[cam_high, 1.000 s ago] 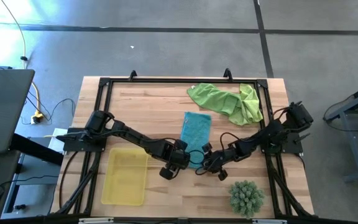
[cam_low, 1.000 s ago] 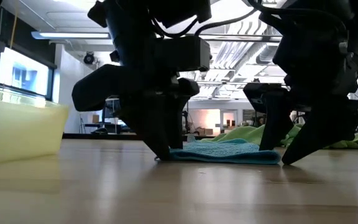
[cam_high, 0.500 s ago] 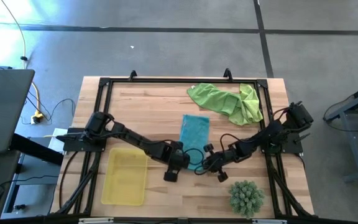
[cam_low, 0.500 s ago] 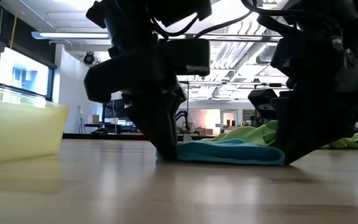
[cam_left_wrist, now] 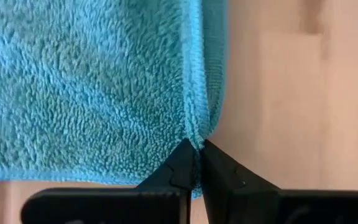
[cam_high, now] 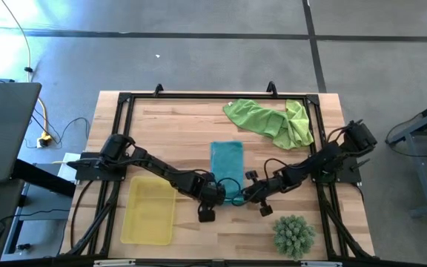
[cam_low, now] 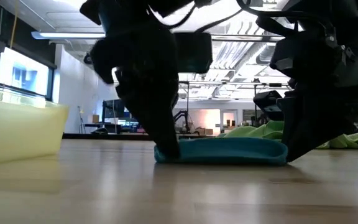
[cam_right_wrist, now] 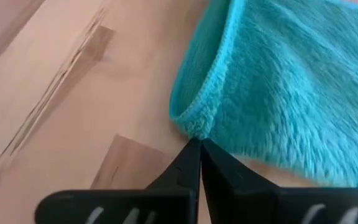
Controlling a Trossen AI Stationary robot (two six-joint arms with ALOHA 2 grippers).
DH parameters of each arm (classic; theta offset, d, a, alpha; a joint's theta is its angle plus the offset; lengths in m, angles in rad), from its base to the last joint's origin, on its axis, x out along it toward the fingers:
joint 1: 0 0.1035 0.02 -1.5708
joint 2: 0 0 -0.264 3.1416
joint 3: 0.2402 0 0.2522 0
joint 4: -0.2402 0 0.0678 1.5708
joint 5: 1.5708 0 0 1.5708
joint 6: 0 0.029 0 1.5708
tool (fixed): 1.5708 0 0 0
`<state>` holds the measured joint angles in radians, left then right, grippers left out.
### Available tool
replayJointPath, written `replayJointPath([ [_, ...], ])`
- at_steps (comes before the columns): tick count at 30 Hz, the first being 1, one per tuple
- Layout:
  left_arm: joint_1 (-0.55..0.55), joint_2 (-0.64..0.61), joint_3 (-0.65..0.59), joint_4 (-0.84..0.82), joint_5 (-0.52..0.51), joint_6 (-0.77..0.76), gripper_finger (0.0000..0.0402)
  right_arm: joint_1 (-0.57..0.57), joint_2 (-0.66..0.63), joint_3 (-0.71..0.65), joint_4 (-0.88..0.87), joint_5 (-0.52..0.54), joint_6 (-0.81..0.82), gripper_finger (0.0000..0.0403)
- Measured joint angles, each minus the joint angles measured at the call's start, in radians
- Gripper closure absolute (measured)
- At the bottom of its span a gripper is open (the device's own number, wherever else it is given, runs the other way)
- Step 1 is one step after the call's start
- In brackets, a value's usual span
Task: Roll microfiber towels into tight, uniform cylinder then place into a basket
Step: Roll the blue microfiber towel
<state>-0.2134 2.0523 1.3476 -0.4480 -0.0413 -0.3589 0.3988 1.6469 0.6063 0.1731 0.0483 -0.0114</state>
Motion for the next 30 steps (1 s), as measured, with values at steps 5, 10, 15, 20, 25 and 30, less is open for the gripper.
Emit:
replayJointPath([
  [5,0.001,-0.024,0.002,0.006,0.01,-0.123,0.0391,-0.02,-0.041,-0.001,-0.043,-0.043,0.07,0.0403],
  [10,0.001,-0.023,0.002,0.001,0.007,-0.241,0.0391,-0.066,-0.048,-0.001,-0.035,-0.14,0.17,0.0403],
  [15,0.002,-0.023,0.002,-0.003,0.008,-0.282,0.0391,-0.087,-0.048,-0.001,-0.019,-0.167,0.193,0.0397],
  [20,0.019,-0.024,0.002,-0.004,0.008,-0.319,0.0392,-0.086,-0.048,-0.001,-0.015,-0.171,0.19,0.0338],
  [25,0.039,-0.026,0.002,-0.005,0.015,-0.319,0.0392,-0.086,-0.048,-0.001,-0.029,-0.171,0.187,0.0267],
  [30,0.059,-0.026,0.003,-0.009,0.018,-0.312,0.0392,-0.064,-0.049,-0.001,-0.042,-0.169,0.142,0.0235],
])
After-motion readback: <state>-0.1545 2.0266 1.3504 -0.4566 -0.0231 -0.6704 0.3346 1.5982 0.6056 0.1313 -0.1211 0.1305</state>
